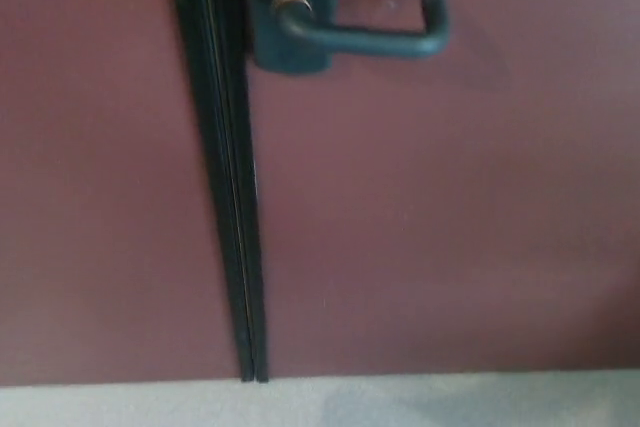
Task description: The robot walks towards the door handle and put its right hand on it and twist the handle
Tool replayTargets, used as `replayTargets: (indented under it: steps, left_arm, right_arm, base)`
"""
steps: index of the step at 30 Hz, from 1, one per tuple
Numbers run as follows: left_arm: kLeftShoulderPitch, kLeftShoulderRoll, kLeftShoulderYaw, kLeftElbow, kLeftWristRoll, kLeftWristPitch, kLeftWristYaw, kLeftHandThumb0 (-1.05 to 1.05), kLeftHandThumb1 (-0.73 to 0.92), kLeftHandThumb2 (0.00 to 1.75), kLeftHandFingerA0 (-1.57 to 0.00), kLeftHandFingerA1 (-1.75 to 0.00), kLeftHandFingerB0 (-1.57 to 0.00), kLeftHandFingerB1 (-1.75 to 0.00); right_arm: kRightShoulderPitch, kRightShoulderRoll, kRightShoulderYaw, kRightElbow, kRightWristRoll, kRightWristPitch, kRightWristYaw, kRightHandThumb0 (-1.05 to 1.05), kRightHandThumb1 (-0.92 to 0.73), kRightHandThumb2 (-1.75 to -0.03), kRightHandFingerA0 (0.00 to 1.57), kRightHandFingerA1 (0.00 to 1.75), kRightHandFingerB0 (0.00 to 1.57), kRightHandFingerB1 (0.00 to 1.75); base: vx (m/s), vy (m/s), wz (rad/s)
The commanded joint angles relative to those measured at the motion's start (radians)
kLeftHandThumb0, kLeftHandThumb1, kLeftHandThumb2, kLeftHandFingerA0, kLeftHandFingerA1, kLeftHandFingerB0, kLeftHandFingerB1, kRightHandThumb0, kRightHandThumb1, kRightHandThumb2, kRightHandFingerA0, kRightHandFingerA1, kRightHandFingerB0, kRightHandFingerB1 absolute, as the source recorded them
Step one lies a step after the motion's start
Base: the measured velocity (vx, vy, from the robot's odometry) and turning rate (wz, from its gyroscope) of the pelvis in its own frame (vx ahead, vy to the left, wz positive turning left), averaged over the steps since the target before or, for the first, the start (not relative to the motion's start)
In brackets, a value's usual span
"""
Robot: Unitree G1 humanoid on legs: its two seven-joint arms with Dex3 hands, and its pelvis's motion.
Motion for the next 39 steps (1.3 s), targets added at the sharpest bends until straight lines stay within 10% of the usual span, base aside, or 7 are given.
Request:
replayTargets:
  steps: [1, 39]
  left_arm:
    - [0.013, -0.003, -0.009, 0.006, 0.014, 0.011, -0.010, -0.28, 0.57, 0.57, -0.77, -0.57, -0.61, -0.69]
    - [0.011, 0.020, -0.056, -0.006, 0.026, -0.011, -0.012, -0.32, 0.60, 0.59, -0.74, -0.53, -0.62, -0.68]
  right_arm:
    - [0.012, -0.003, -0.005, 0.001, 0.005, 0.006, 0.011, -0.14, -0.56, -0.56, 0.67, 0.47, 0.57, 0.42]
    - [-0.058, 0.039, -0.011, 0.037, -0.010, 0.093, 0.019, -0.32, -0.61, -0.58, 0.66, 0.45, 0.57, 0.40]
  base:
    - [0.19, 0.138, -0.01]
    - [0.06, 0.090, 0.00]
